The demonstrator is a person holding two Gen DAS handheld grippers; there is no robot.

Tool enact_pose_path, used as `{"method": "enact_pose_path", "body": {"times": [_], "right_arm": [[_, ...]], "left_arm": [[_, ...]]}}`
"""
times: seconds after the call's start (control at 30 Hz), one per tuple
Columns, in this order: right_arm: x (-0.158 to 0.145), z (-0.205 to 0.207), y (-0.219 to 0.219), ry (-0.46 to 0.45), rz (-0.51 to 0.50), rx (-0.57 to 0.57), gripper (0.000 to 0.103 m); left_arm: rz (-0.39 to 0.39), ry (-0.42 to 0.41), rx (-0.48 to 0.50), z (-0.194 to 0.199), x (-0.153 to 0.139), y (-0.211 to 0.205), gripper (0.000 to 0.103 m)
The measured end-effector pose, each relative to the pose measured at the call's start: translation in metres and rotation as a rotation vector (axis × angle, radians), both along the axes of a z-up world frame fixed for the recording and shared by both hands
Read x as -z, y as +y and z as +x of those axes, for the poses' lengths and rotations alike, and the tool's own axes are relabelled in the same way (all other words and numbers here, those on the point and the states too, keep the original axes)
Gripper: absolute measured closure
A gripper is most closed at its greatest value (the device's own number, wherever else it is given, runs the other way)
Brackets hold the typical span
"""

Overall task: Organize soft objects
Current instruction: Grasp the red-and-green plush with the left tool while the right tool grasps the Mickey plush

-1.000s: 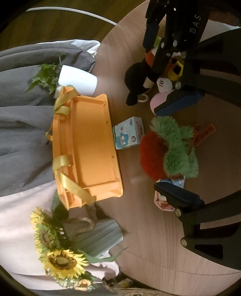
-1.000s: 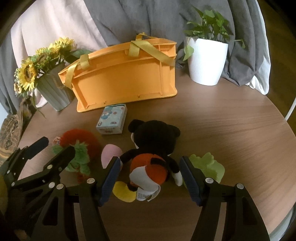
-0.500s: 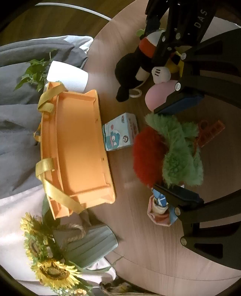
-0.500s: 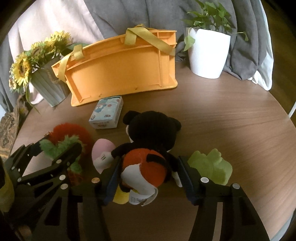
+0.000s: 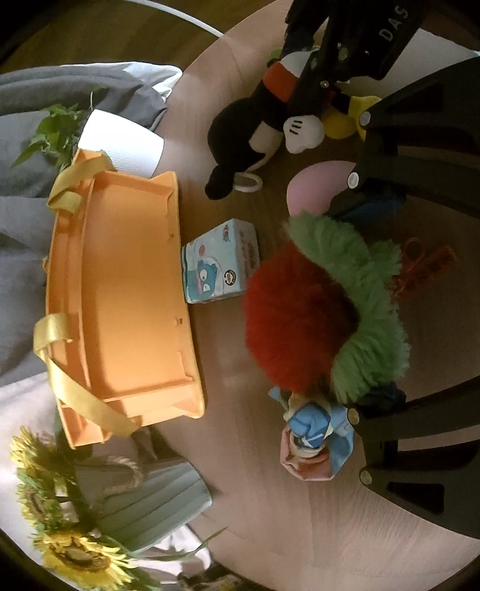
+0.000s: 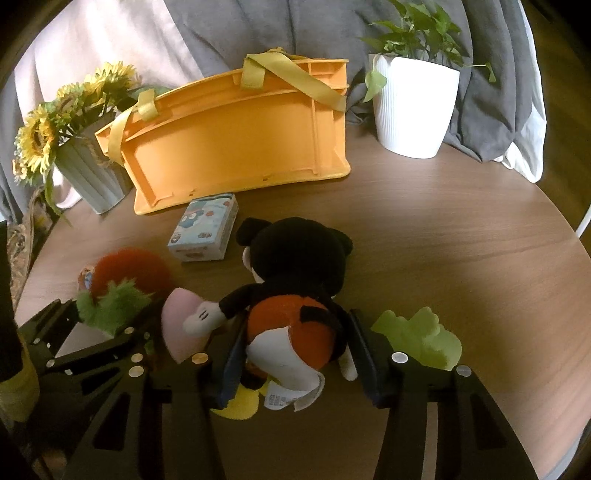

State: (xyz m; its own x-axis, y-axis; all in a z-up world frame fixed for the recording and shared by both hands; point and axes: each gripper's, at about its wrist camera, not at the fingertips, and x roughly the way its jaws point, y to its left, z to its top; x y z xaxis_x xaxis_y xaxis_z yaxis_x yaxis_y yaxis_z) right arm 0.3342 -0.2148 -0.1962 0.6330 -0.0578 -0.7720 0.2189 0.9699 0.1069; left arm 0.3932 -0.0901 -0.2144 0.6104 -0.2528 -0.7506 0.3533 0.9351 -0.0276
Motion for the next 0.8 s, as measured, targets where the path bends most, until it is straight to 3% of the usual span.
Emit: {"method": "enact_pose_path", "body": {"times": [0.07,0.2,0.23,0.37,0.8], "right_arm": [[0.002,0.003,0.000,0.007,-0.010,0.002,0.050],[0.005,0.009,-0.001,0.016,-0.011,0.011,0.050],[0.006,0.010,-0.001,0.020,-0.015,0.012,0.055],[0.007,0.012,0.002,0.019,-0.039,0.011,0.060],[-0.012,0.001,0.000,-0.024,0.005,0.007,0.062]], "left_arm": [[-0.023,0.016,-0.011,0.003,0.001,0.003,0.038],[-0.042,0.038,-0.026,0.007,0.004,0.008,0.057],[-0.049,0.044,-0.026,0.008,0.005,0.009,0.060],[-0.056,0.045,-0.022,0.007,0.004,0.010,0.064],[-0.059,-0.018,-0.027,-0.009,-0.031,0.012,0.065]]}}
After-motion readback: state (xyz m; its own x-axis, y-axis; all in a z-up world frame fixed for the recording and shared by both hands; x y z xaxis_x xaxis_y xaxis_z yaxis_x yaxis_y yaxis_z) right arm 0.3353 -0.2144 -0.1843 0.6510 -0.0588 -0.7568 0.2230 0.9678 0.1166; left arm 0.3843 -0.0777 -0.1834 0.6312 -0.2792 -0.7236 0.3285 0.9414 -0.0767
